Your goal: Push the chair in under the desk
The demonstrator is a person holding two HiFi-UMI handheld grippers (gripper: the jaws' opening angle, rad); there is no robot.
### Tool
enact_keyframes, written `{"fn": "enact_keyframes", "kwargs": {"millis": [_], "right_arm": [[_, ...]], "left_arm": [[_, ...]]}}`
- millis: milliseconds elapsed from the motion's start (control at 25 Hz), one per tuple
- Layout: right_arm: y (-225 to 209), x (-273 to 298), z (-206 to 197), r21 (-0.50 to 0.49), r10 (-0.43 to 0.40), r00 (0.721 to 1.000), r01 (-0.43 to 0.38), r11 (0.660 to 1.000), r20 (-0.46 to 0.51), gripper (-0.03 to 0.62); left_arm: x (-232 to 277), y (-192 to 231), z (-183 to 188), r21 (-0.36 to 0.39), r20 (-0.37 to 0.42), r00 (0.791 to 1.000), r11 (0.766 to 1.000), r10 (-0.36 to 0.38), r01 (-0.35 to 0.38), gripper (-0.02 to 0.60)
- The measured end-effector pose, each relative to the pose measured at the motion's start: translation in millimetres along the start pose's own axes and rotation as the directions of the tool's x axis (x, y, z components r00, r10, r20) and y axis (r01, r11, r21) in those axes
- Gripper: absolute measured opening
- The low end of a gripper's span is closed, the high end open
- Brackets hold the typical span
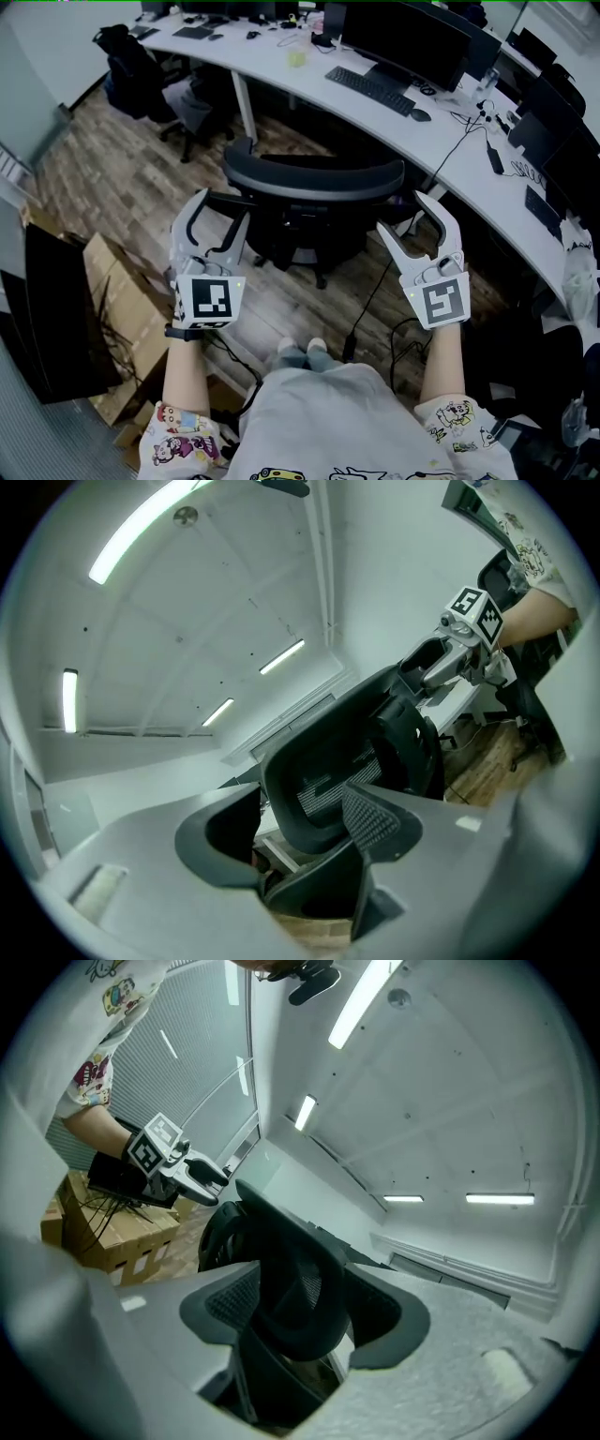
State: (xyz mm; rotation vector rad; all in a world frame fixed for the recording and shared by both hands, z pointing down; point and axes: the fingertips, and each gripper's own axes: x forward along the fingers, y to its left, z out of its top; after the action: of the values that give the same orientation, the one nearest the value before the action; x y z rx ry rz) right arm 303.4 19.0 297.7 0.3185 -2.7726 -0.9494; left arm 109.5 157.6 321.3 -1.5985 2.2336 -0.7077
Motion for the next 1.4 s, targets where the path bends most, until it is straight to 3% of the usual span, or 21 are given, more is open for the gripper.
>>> {"fn": "enact_keyframes", "kwargs": {"millis": [360,640,760,840,880,1400], "right_arm": [[-17.5,23.4,5.2,-0.153,0.006,0.999,-0.012,0.988,-0.042,0.284],[-15.0,36.0,1.0,-0.191,0.025,0.999,-0.033,0.981,-0.045,0.284],[-14.9,39.3,1.0,-0.206,0.024,0.999,-0.03,0.978,-0.032,0.269],[-20.6,39.5,3.2,-0.205,0.005,1.0,-0.007,0.979,-0.011,0.213],[-23.6,39.9,4.1,-0.2,-0.002,1.0,0.0,0.98,-0.006,0.183],[-31.6,48.1,2.4,-0.195,-0.032,0.999,0.036,0.98,0.026,0.178]], "left_arm": [[36.9,16.7,12.5,0.154,-0.021,1.0,0.988,0.004,-0.001,0.325],[52.0,6.5,20.1,0.202,-0.008,1.0,0.979,0.002,0.0,0.275],[54.2,13.1,21.7,0.198,0.001,0.999,0.979,0.044,-0.043,0.237],[55.7,19.2,23.8,0.183,0.01,0.998,0.981,0.059,-0.06,0.18],[57.1,21.3,24.5,0.179,0.01,0.998,0.982,0.064,-0.065,0.18],[66.9,29.5,23.0,0.124,0.027,0.986,0.979,0.162,-0.164,0.175]]}}
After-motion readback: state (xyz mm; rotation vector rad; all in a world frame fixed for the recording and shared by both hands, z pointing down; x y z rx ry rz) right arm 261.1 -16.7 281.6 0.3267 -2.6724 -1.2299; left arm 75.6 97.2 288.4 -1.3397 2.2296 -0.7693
